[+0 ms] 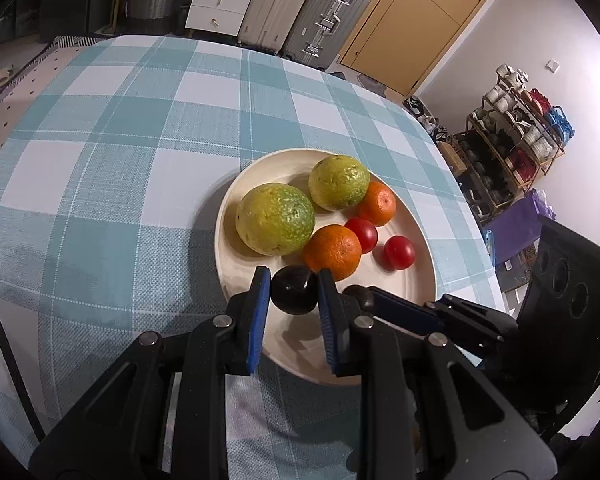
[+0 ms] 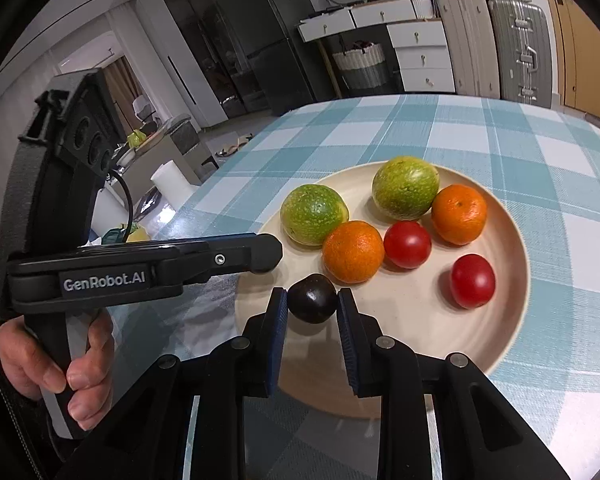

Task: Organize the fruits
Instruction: 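Carry both plums onto the cream plate and open both grippers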

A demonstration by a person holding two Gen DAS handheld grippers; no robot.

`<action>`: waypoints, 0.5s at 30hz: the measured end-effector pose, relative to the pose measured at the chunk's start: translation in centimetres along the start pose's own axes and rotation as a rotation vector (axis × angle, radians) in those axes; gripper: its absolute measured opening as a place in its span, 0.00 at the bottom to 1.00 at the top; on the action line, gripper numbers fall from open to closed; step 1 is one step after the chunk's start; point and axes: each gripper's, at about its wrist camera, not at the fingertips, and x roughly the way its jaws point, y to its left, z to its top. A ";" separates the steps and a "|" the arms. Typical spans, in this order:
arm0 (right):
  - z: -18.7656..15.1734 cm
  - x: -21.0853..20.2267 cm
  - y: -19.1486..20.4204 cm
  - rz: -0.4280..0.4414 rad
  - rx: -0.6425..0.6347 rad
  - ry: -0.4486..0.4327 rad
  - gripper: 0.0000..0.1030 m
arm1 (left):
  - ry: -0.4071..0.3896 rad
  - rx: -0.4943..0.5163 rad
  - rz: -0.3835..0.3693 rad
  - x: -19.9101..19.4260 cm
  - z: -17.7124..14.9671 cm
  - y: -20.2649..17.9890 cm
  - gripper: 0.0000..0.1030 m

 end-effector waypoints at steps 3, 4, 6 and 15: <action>0.3 0.4 0.1 0.008 -0.001 0.003 0.27 | -0.006 -0.026 -0.021 0.0 0.2 0.2 0.21; 0.4 0.6 0.2 0.002 -0.001 0.002 0.32 | -0.010 -0.037 -0.030 -0.1 0.3 0.3 0.21; 0.5 0.7 0.2 0.011 -0.001 -0.006 0.47 | -0.013 -0.047 -0.058 -0.4 0.4 0.4 0.22; 0.1 -1.3 -0.4 -0.009 0.025 -0.055 0.63 | -0.038 -0.028 -0.049 -2.1 -0.2 -0.5 0.33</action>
